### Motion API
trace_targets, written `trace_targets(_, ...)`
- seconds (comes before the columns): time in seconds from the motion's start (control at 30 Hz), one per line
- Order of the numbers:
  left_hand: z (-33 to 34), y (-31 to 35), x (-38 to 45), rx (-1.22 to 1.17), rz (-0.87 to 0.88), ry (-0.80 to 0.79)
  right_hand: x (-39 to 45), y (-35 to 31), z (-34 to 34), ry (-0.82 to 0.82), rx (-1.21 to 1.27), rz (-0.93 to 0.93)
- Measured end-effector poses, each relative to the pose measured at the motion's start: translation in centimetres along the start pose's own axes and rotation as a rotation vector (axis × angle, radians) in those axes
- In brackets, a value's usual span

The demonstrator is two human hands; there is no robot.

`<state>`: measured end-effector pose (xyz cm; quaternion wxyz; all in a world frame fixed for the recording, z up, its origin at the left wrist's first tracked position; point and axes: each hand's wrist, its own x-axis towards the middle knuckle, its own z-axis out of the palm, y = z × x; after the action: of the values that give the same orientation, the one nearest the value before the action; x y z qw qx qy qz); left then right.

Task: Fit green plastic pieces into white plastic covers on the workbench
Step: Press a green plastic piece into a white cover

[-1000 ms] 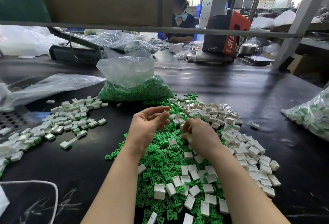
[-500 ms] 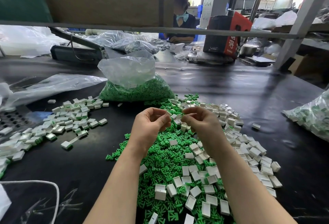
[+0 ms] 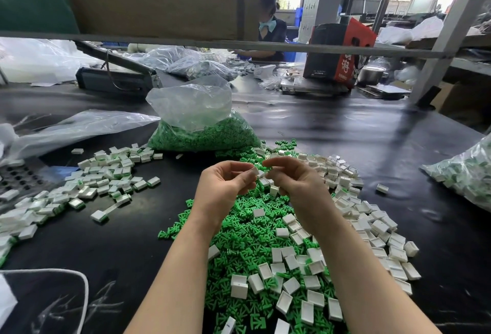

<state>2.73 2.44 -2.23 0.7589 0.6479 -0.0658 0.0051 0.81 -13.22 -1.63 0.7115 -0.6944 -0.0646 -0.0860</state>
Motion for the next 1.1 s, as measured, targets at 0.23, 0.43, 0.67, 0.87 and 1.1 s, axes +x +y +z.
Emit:
trace_targets(0.23, 0.13, 0.0, -0.05, 0.02, 0.005, -0.002, 0.29, 0.38, 0.31, 0.113, 0.028, -0.002)
trace_targets(0.43, 0.27, -0.05, -0.13, 0.072, 0.034, 0.013, 0.29, 0.39, 0.74, 0.138, 0.081, 0.044)
trace_targets(0.67, 0.3, -0.02, -0.17, 0.053, 0.045, 0.012, 0.42, 0.67, 0.95, 0.15, 0.123, 0.101)
trace_targets(0.87, -0.03, 0.07, -0.17, 0.052, 0.087, 0.041, 0.54, 0.67, 0.64, 0.068, -0.039, 0.046)
trace_targets(1.1, -0.19, 0.13, -0.11, 0.073, 0.091, 0.002, 0.14, 0.3, 0.2, -0.057, -0.374, -0.065)
